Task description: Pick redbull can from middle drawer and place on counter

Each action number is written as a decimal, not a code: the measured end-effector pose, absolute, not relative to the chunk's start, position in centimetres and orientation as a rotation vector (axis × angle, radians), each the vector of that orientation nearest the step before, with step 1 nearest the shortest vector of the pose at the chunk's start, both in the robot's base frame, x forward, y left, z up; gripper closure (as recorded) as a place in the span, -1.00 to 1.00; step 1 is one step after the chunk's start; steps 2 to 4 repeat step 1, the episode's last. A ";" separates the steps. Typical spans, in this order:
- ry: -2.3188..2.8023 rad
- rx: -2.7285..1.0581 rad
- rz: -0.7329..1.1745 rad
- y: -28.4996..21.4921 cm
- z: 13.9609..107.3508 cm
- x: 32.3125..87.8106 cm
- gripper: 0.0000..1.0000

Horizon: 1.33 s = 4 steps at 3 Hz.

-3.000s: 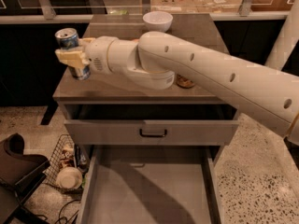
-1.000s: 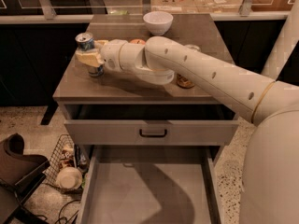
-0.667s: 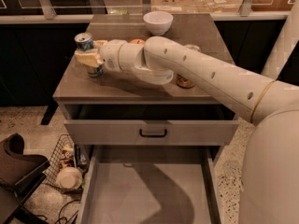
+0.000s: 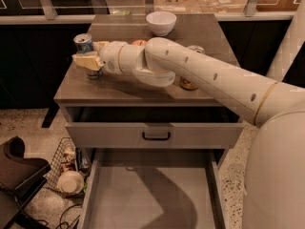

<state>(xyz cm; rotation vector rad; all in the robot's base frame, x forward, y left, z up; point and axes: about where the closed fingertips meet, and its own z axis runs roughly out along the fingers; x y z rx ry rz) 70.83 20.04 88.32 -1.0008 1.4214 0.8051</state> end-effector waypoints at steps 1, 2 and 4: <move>1.420 -1.003 0.808 20.3 88.4 70.7 -1.00; 1.420 -1.003 0.808 20.3 88.4 70.7 -1.00; 1.420 -1.003 0.808 20.3 88.4 70.7 -1.00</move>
Offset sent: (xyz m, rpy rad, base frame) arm 0.0000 0.0000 0.0000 0.0000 0.0000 0.0000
